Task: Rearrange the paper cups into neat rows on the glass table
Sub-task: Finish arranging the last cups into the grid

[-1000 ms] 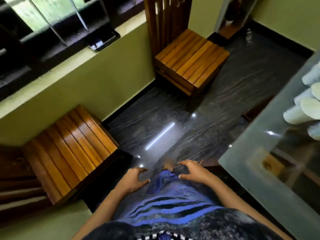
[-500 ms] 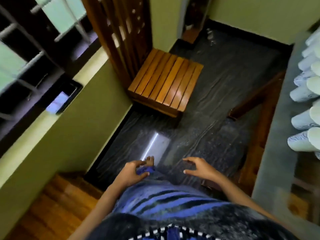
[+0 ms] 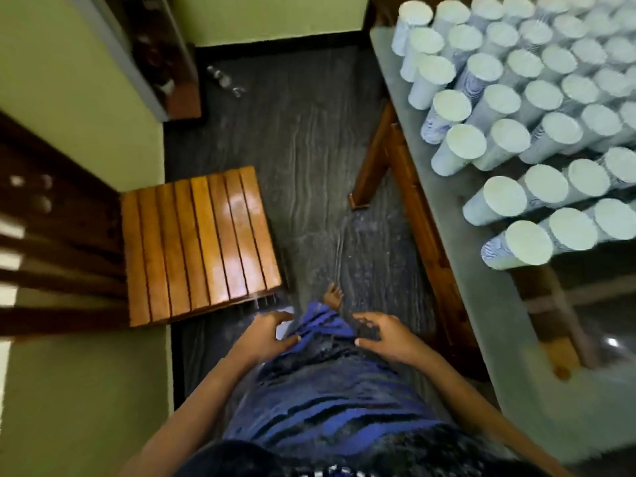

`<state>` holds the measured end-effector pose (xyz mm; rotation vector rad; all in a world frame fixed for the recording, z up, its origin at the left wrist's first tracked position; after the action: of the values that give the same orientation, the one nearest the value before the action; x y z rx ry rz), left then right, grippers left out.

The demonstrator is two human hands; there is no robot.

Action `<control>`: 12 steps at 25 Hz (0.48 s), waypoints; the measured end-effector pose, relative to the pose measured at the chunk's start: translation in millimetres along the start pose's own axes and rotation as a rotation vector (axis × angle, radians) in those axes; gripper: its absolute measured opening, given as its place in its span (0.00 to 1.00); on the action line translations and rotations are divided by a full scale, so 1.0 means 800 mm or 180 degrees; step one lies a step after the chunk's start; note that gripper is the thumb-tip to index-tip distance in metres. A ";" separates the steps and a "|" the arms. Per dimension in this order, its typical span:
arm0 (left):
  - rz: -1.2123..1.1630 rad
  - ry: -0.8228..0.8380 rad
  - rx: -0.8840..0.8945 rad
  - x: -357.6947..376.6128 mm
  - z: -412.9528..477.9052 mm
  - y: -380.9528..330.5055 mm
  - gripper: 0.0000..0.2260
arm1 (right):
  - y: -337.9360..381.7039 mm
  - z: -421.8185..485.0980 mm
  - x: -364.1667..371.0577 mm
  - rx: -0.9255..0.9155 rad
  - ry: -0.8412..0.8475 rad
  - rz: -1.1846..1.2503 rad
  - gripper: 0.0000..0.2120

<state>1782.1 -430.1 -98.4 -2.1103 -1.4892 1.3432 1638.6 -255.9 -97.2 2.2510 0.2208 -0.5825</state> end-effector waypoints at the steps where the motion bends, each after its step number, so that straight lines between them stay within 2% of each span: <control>1: 0.0041 0.0016 0.0132 -0.012 0.026 -0.016 0.20 | 0.001 0.014 -0.019 -0.0034 -0.0107 0.0066 0.23; 4: 0.0147 0.0086 0.0382 -0.043 0.085 -0.066 0.17 | 0.012 0.054 -0.073 -0.0036 -0.0249 0.0001 0.24; 7: 0.0279 0.0289 0.0456 -0.077 0.147 -0.114 0.16 | 0.016 0.101 -0.125 -0.0052 -0.0119 -0.0108 0.26; 12: 0.0239 0.0078 0.0473 -0.148 0.223 -0.160 0.17 | 0.035 0.178 -0.200 -0.0057 -0.0074 -0.0154 0.26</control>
<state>1555.6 -524.2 -52.0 -2.0996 -1.2706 1.4021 1459.3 -375.5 -86.4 2.2257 0.2685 -0.6298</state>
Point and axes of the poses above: each hand's wrist, its own z-axis towards the middle knuckle, its own x-axis out of the palm, y = z × x, the point moved 7 cm from there along z, towards the middle knuckle, and after that the axes turned 2 degrees about -z, right-handed, at the moved point
